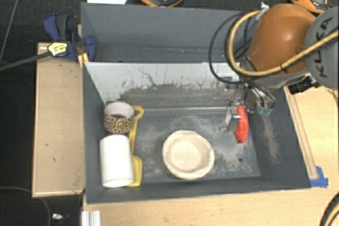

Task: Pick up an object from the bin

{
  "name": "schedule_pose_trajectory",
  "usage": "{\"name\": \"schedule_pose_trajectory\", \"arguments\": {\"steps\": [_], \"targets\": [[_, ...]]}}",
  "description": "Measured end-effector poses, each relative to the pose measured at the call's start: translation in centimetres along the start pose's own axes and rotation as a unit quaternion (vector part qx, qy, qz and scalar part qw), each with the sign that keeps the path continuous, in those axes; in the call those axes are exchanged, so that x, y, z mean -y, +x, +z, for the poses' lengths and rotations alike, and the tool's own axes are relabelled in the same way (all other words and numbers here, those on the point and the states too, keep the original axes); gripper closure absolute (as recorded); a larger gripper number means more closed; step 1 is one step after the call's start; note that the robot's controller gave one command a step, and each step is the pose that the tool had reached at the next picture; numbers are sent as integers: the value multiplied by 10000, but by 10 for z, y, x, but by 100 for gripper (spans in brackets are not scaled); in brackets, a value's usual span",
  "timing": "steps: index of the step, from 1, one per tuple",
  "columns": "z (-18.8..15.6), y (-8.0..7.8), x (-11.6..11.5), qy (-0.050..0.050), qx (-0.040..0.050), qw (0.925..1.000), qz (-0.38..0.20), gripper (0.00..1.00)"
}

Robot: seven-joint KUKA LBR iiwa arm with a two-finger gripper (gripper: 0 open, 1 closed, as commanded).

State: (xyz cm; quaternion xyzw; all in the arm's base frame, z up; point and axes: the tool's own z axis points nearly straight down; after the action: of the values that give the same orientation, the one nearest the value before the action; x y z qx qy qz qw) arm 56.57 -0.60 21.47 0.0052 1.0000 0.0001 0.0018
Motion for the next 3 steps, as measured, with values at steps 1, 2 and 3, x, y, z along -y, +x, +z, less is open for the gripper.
{"name": "schedule_pose_trajectory", "arguments": {"steps": [1, 2, 3], "targets": [[112, 24, -57, -3, 6, 9848, -1739, 0], [64, 37, -84, 12, 67, 9729, -2310, 0], [114, 64, -113, -15, -12, 9151, -4032, 0]]}}
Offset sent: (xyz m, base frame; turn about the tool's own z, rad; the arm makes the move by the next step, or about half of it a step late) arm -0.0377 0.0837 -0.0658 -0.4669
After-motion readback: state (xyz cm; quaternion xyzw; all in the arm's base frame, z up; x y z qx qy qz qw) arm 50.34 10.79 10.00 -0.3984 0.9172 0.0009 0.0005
